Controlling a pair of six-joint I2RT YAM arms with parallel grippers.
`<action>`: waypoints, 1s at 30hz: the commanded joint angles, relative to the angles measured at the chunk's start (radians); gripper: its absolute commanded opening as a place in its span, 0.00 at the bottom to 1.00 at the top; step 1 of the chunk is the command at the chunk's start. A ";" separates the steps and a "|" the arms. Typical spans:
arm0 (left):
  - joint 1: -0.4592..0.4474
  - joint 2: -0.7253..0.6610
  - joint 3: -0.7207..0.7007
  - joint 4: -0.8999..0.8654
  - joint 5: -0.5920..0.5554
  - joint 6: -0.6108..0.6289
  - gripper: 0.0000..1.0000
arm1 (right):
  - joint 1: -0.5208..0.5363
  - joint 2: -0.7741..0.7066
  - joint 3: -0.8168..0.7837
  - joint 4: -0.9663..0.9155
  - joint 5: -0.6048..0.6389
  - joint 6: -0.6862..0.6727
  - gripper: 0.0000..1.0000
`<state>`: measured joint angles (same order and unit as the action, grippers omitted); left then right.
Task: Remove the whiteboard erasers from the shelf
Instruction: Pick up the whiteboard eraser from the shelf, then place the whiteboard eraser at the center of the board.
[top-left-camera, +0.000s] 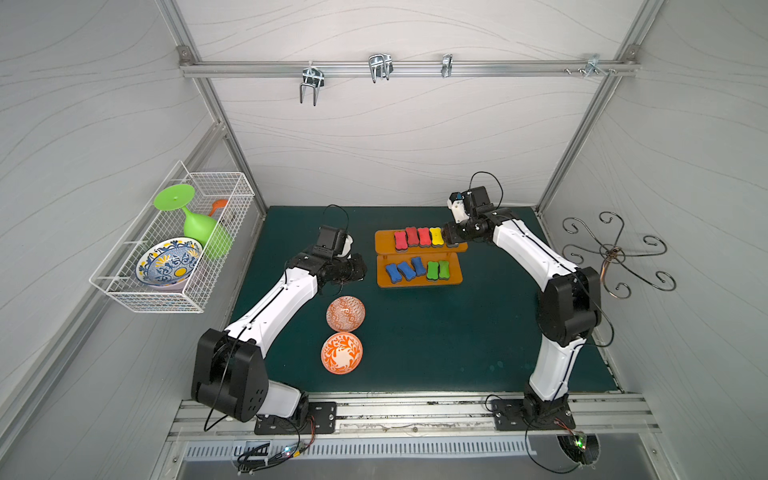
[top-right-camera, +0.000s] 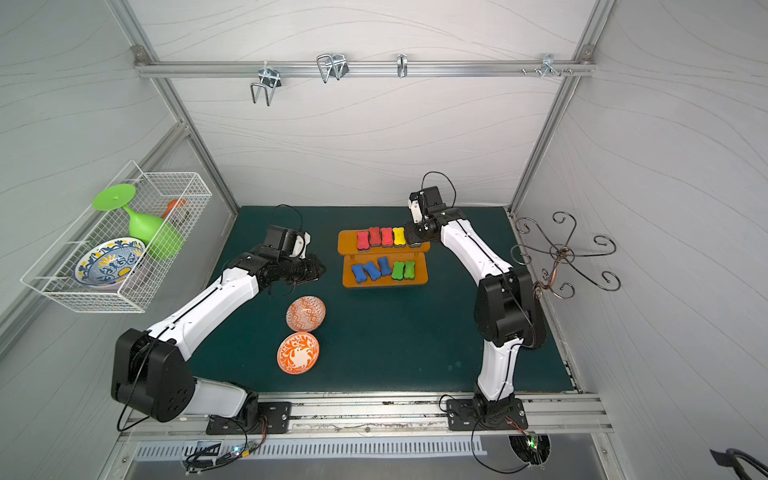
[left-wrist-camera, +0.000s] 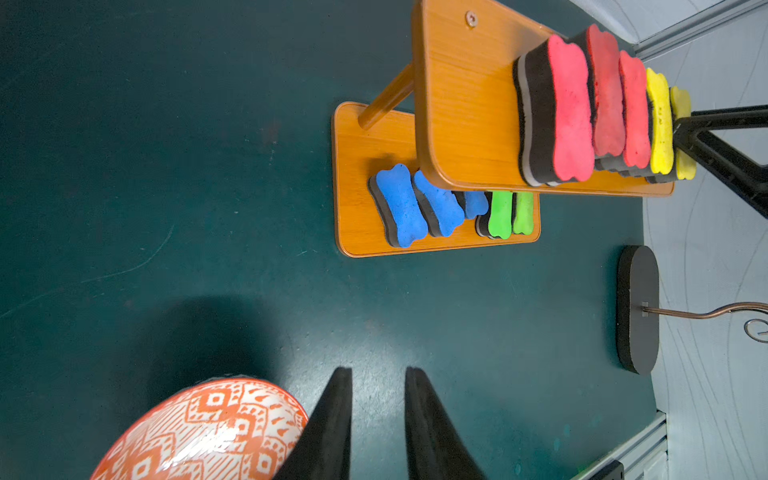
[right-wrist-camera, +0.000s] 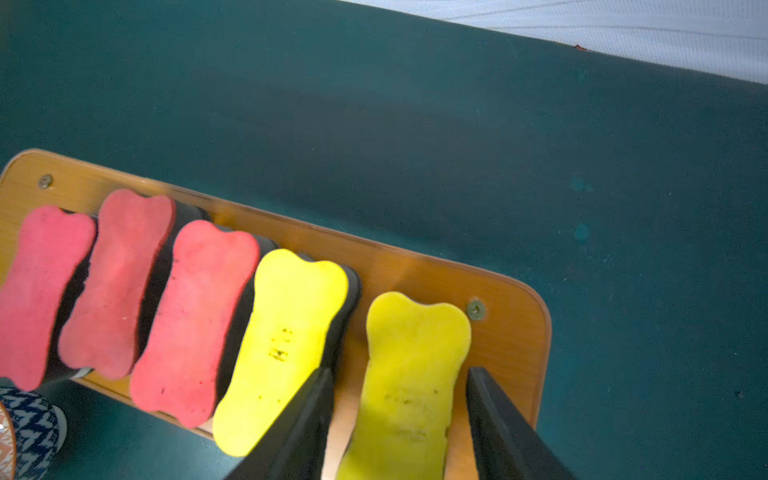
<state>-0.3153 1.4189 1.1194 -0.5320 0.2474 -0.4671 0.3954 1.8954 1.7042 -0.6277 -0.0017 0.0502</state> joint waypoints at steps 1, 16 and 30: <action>-0.002 -0.008 0.002 0.028 0.010 -0.001 0.26 | 0.007 0.019 0.020 -0.038 0.042 -0.013 0.53; -0.002 -0.010 0.002 0.028 0.007 -0.002 0.26 | 0.007 -0.002 -0.015 -0.039 0.092 0.054 0.35; -0.002 -0.008 -0.003 0.032 0.027 -0.016 0.26 | 0.143 -0.499 -0.482 -0.274 0.236 0.273 0.34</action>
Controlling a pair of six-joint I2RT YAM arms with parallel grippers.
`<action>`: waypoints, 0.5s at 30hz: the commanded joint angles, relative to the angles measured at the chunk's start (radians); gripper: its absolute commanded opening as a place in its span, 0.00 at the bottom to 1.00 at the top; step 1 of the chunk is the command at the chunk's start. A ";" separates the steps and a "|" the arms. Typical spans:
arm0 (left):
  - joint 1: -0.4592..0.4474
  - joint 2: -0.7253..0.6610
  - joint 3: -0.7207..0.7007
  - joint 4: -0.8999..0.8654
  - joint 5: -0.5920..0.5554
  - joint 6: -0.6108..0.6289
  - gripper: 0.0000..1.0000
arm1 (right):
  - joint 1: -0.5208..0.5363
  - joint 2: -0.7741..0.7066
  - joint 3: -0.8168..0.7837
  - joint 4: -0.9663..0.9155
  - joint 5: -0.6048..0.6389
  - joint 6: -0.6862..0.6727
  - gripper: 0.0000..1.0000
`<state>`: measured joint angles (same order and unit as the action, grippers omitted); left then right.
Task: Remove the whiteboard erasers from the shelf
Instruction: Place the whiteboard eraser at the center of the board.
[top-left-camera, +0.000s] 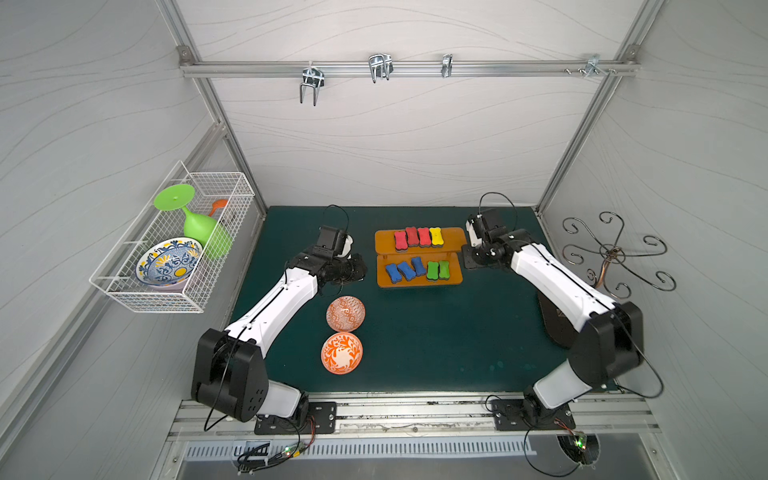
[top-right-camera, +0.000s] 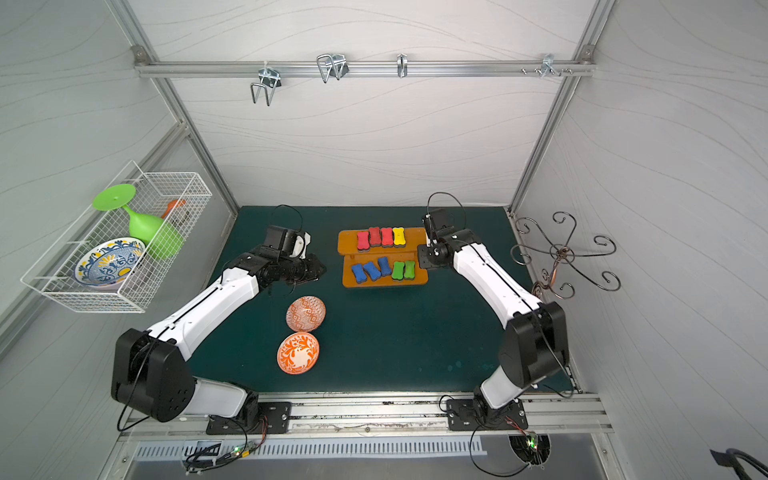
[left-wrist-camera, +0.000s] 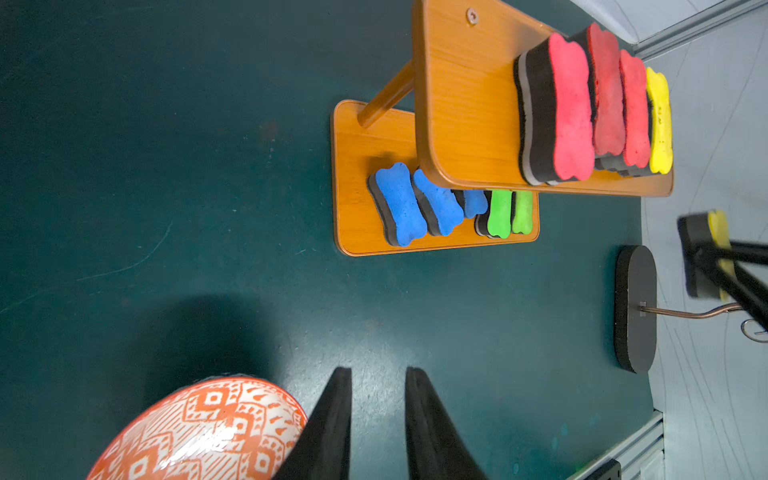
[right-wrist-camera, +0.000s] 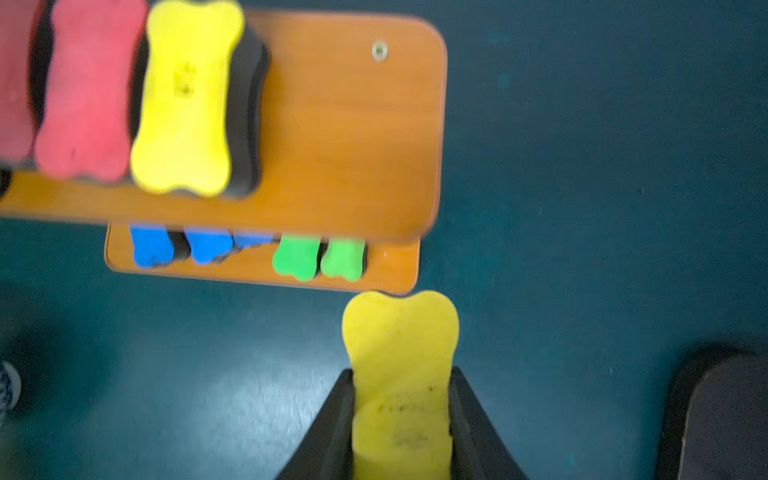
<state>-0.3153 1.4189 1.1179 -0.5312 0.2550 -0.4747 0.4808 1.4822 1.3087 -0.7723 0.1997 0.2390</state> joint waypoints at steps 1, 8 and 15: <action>-0.002 -0.008 -0.003 0.031 0.021 -0.008 0.26 | 0.091 -0.119 -0.132 -0.157 0.034 0.116 0.35; -0.002 -0.015 -0.004 0.036 0.026 -0.012 0.26 | 0.315 -0.289 -0.355 -0.258 0.033 0.372 0.35; -0.002 -0.028 -0.007 0.037 0.026 -0.012 0.26 | 0.414 -0.347 -0.524 -0.194 -0.017 0.499 0.35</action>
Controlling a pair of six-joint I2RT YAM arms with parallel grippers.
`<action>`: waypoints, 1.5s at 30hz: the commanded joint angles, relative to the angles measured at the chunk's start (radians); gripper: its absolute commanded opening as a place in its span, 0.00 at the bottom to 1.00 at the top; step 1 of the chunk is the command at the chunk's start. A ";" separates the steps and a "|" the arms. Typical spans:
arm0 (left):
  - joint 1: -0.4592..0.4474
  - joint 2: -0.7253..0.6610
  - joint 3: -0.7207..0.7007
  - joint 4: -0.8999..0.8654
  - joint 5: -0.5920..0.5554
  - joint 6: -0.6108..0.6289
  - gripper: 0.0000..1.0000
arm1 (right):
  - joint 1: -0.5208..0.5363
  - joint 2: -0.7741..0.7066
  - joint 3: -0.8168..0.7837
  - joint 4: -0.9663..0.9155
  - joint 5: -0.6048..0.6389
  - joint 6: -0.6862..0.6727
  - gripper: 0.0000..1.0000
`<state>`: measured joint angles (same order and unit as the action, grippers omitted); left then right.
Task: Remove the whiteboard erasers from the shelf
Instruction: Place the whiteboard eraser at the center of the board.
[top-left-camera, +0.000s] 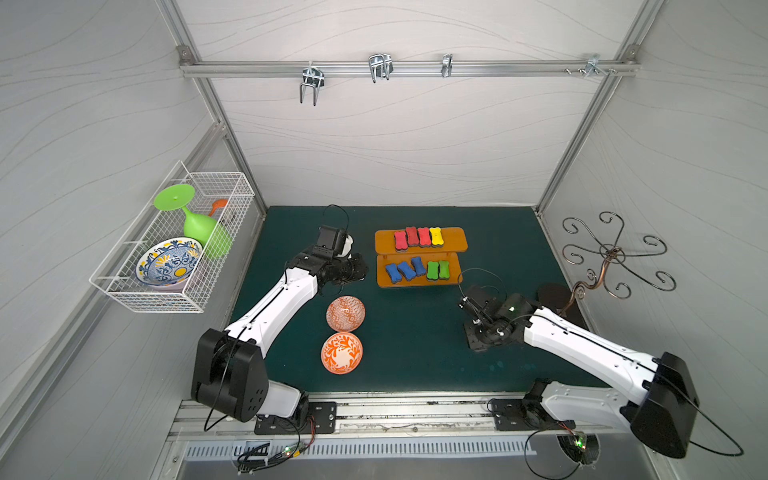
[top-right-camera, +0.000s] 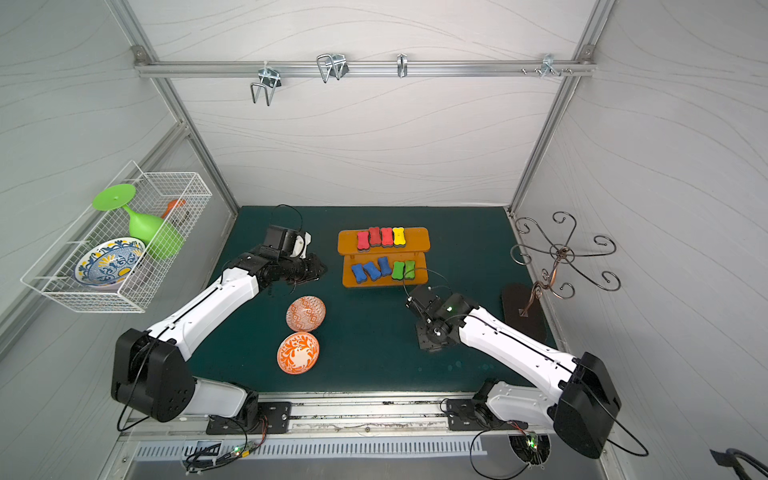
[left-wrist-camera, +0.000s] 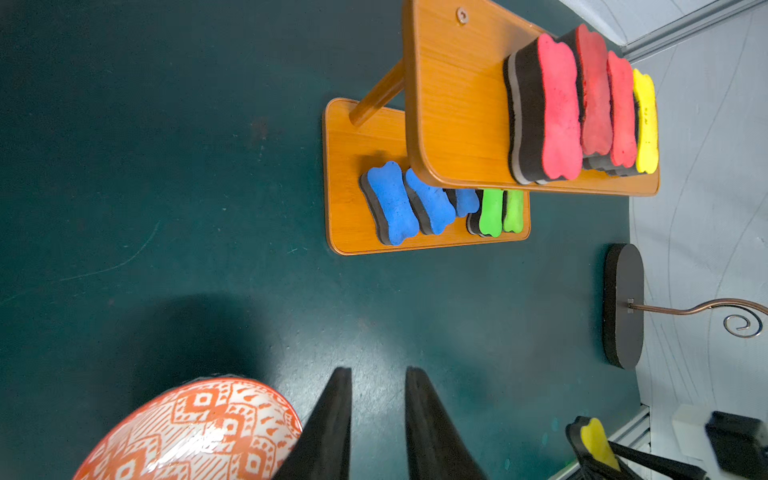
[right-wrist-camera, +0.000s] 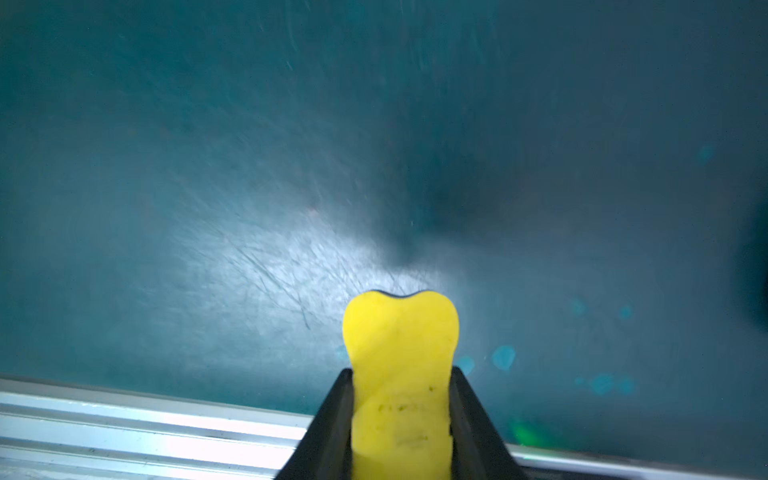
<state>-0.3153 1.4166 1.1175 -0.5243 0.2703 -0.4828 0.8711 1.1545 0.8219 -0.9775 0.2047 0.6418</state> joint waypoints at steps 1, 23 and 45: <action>-0.002 -0.025 -0.007 0.030 0.011 -0.004 0.26 | 0.038 -0.020 -0.054 0.037 -0.033 0.112 0.35; -0.004 -0.033 -0.007 0.026 -0.008 0.006 0.26 | 0.100 0.074 -0.242 0.295 -0.132 0.171 0.44; -0.048 -0.056 0.022 -0.089 -0.050 0.093 0.26 | -0.162 0.111 0.130 0.177 -0.170 -0.133 0.59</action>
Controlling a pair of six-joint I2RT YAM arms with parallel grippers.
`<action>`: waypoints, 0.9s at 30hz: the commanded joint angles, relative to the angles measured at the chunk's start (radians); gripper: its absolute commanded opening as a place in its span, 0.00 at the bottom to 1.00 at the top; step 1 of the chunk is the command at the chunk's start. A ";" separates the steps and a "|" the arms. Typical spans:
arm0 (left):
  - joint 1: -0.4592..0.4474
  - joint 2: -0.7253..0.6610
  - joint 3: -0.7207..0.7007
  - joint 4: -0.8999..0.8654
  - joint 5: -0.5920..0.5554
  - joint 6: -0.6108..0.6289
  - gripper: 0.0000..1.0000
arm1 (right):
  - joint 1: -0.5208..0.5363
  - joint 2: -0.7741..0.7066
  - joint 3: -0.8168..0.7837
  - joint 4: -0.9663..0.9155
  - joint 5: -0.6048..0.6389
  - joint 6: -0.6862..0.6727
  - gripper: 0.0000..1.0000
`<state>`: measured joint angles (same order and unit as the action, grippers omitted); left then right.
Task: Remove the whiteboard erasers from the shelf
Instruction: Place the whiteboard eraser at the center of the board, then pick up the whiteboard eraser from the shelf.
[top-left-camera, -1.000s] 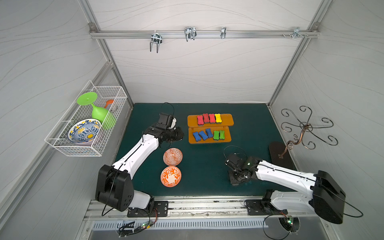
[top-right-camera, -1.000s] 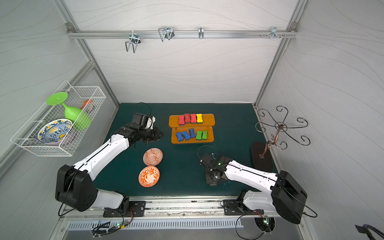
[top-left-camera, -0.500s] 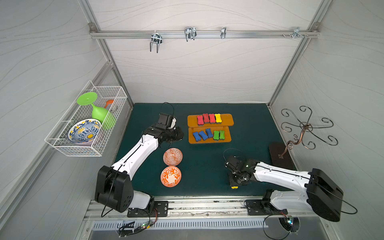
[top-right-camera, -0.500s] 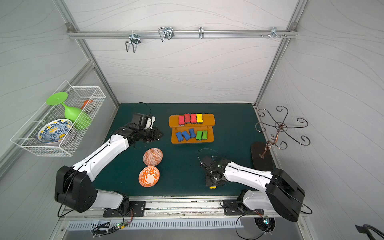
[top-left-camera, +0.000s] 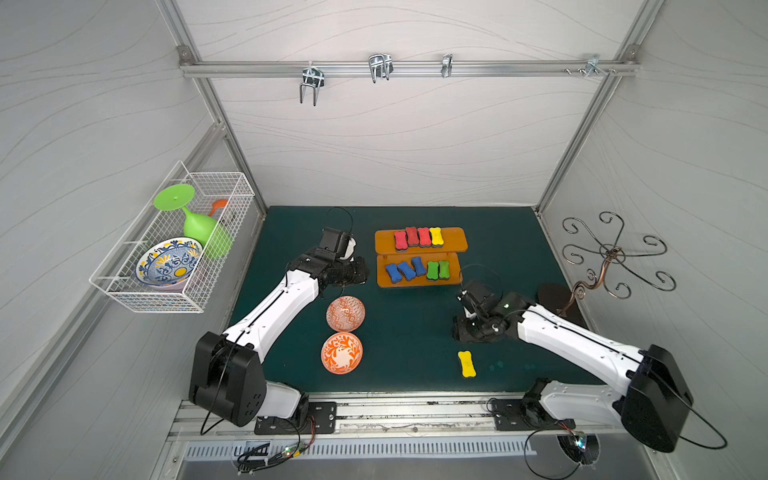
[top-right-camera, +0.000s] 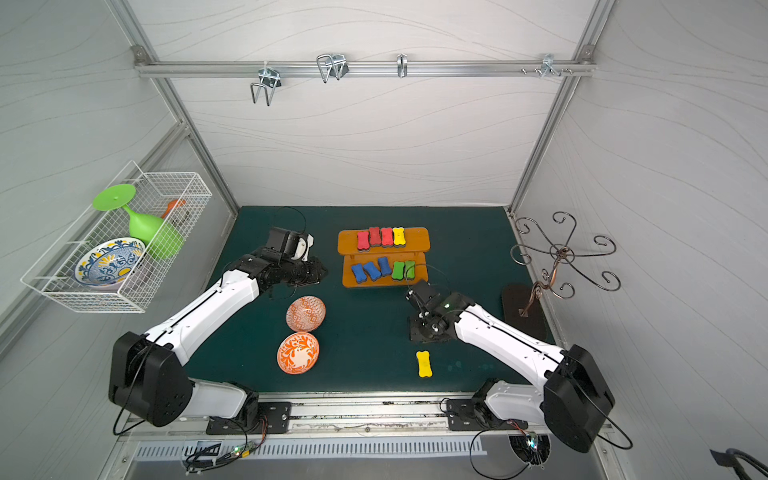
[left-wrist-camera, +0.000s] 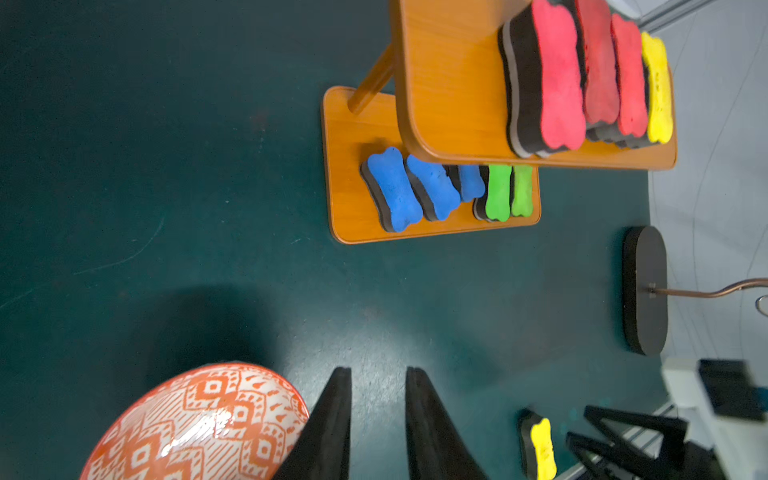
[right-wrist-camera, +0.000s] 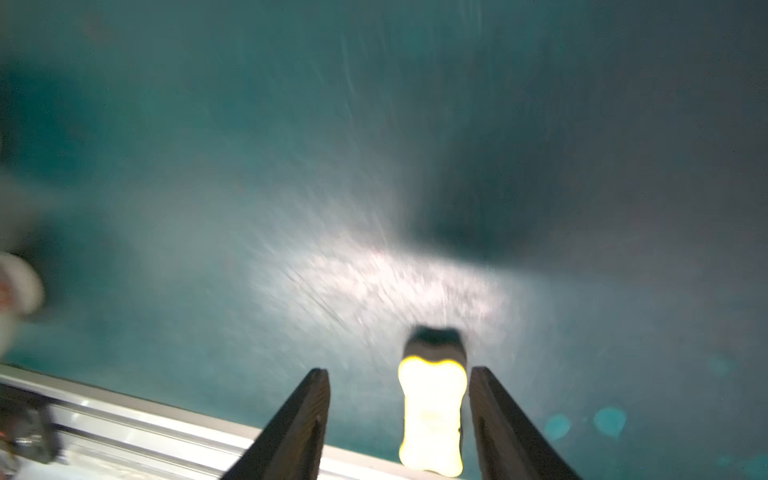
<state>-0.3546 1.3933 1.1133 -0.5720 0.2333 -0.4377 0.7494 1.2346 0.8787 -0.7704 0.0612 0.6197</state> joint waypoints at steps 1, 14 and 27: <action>-0.009 -0.038 0.028 -0.057 -0.011 0.061 0.26 | -0.062 0.052 0.111 -0.028 -0.038 -0.144 0.59; -0.009 -0.043 0.056 -0.124 -0.087 0.108 0.27 | -0.270 0.362 0.638 -0.073 -0.131 -0.388 0.58; -0.009 0.042 0.093 -0.102 -0.036 0.075 0.27 | -0.289 0.662 0.997 -0.067 -0.097 -0.419 0.58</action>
<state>-0.3611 1.4242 1.1664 -0.6949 0.1871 -0.3557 0.4652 1.8675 1.8278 -0.8112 -0.0513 0.2268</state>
